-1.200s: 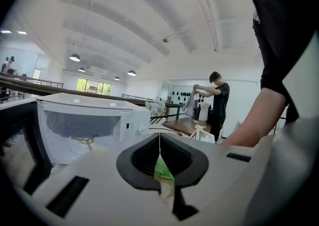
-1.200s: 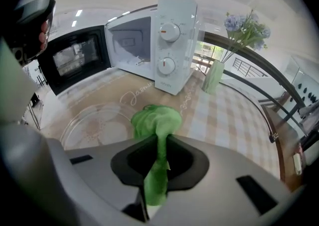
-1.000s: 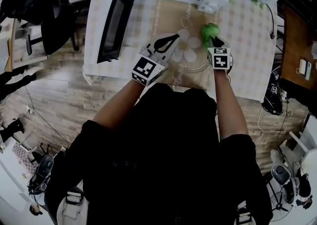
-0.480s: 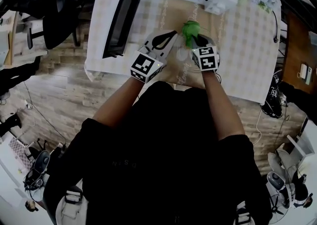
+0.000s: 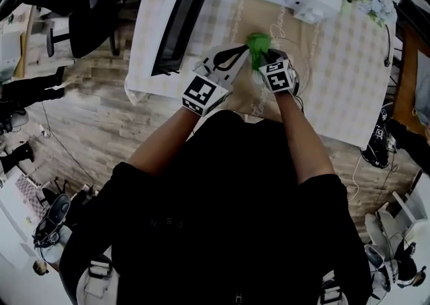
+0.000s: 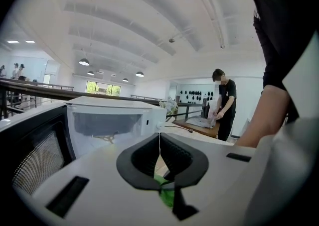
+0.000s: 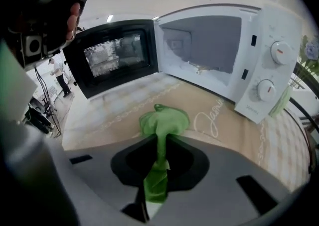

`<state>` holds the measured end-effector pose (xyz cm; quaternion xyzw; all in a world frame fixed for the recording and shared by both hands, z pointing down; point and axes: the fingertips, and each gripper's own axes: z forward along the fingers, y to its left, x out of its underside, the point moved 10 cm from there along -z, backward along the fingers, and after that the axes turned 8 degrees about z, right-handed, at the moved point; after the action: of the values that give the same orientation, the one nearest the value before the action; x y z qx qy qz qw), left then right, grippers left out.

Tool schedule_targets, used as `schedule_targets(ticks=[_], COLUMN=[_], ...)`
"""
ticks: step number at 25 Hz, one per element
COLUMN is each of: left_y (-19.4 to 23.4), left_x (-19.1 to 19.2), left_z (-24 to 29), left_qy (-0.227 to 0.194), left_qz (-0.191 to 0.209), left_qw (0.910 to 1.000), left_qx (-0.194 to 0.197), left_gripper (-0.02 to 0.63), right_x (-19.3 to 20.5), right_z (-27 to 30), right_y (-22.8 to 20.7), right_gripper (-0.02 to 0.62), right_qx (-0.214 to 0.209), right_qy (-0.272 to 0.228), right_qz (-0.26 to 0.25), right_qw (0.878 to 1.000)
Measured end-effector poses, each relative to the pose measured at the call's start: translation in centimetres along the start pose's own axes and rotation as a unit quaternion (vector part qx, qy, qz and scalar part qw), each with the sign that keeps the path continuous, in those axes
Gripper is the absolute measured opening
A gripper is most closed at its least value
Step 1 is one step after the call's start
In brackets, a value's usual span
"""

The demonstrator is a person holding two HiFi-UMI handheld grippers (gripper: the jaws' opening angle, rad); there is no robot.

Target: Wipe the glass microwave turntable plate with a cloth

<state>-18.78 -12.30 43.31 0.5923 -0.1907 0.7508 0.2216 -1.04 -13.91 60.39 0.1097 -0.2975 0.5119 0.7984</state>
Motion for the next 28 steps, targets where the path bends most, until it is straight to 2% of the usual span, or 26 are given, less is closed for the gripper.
schedule_targets(ticks=[5,12,28], left_y=[0.0,-0.6,-2.5], left_x=[0.4,0.1,-0.2], left_z=[-0.1,1.0,3.2], left_qy=[0.008,0.005,0.003], left_qz=[-0.002,-0.001,0.000], left_qw=[0.9999,0.9997,0.9981], left_qx=[0.007,0.024,0.062], left_gripper=[0.021,0.021,0.021], right_x=[0.0,0.4,4.1], right_z=[0.5,0.0,-3.6], right_y=[0.5,0.0,-4.9], right_gripper=[0.055,0.055,0.055], right_qx=[0.013,0.022,0.076], right_qy=[0.016,0.027,0.042], right_qz=[-0.069,-0.100,-0.052], right_qw=[0.997,0.994,0.995])
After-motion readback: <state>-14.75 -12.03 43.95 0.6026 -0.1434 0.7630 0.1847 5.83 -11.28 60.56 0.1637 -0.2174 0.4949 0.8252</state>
